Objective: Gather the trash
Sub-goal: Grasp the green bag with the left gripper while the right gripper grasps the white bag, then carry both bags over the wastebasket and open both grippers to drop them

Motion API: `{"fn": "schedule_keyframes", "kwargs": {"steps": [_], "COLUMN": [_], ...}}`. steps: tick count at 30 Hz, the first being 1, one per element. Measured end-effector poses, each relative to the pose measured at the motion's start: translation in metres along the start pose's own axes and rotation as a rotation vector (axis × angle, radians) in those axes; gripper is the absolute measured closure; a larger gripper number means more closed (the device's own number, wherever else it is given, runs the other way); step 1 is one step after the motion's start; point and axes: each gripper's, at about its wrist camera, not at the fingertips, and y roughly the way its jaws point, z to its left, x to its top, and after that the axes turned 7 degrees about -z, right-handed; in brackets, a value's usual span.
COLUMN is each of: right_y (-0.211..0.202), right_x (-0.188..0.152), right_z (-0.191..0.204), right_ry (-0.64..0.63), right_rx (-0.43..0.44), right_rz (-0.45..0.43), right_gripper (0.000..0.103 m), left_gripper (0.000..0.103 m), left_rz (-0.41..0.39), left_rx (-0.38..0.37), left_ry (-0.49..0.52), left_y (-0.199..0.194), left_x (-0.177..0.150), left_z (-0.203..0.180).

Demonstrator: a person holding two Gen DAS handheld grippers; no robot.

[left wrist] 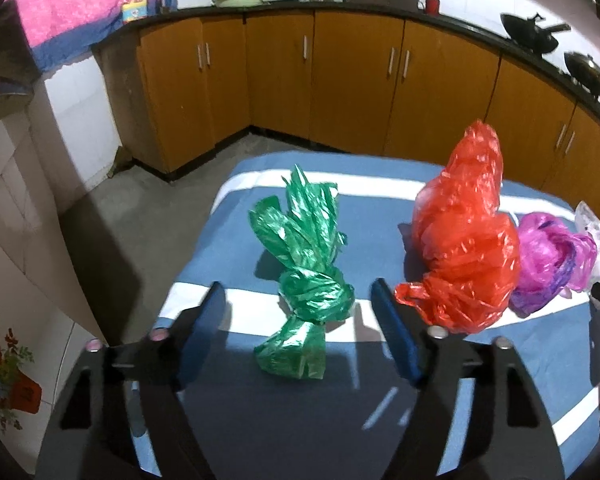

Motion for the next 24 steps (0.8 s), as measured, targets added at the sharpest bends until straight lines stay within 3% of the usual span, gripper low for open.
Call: {"fn": "schedule_keyframes", "kwargs": {"steps": [1, 2, 5, 15, 24], "right_y": [-0.002, -0.005, -0.013, -0.063, -0.127], "right_x": [-0.002, -0.004, -0.009, -0.031, -0.030], "right_z": [-0.001, -0.002, -0.006, -0.034, -0.053], "right_ry": [0.001, 0.000, 0.007, 0.080, 0.078], "right_rx": [0.000, -0.001, -0.003, -0.007, -0.016], "right_rz": [0.001, 0.001, 0.000, -0.024, -0.100], "right_gripper": [0.100, 0.100, 0.100, 0.100, 0.100], "left_gripper": [0.051, 0.067, 0.073, 0.075, 0.075], "left_rz": [0.012, 0.033, 0.039, -0.010, -0.094], "left_rx": [-0.003, -0.015, -0.023, -0.041, -0.136], "left_ry": [0.002, 0.001, -0.002, -0.001, 0.048], "left_y": [0.002, 0.006, 0.005, -0.039, -0.093], "left_x": [0.000, 0.000, -0.002, -0.016, -0.006], "left_z": [0.000, -0.001, -0.001, -0.006, -0.041]}}
